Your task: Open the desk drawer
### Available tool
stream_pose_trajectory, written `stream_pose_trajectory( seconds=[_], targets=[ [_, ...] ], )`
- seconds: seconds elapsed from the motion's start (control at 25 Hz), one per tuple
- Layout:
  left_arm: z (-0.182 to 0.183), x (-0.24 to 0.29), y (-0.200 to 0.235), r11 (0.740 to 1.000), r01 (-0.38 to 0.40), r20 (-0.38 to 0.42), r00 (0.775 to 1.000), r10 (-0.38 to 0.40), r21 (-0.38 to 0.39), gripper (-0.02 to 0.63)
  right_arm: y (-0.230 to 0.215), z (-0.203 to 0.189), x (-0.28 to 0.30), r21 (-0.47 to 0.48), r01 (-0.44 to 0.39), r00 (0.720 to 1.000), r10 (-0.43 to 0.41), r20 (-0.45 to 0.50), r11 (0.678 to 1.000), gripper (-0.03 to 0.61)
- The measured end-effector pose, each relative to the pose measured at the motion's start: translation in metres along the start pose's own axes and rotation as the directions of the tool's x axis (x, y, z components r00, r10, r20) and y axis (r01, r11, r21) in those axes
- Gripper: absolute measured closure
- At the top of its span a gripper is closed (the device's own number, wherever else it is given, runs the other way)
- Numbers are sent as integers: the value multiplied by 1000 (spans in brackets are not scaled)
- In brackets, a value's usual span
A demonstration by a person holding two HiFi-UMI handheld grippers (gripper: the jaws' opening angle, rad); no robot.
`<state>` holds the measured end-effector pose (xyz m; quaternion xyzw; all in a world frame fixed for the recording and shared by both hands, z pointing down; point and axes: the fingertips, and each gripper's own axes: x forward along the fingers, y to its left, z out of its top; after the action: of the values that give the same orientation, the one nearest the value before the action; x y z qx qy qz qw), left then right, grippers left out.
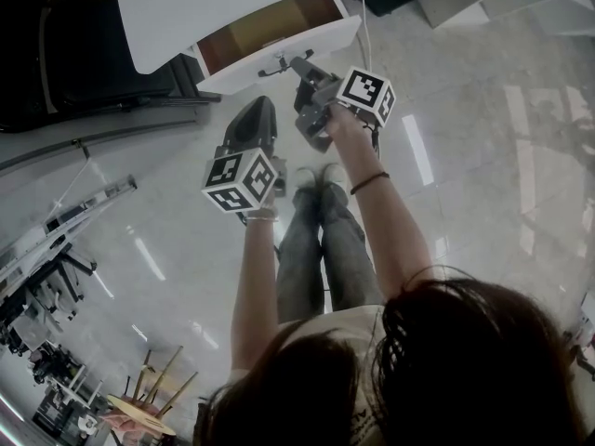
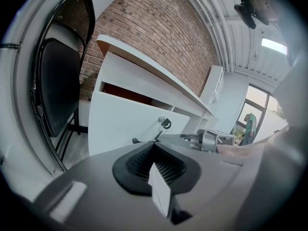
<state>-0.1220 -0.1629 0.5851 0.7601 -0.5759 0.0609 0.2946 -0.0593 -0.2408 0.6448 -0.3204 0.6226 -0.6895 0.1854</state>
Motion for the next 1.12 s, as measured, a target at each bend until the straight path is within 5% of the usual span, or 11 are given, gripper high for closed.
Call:
stream_pose_trajectory(
  seconds=[1.12],
  targets=[
    [-14,-27,-14,995,97,-41,995,-95,38,620,-6,-16,-24,8,3,998,-4,63,1000,554]
  ],
)
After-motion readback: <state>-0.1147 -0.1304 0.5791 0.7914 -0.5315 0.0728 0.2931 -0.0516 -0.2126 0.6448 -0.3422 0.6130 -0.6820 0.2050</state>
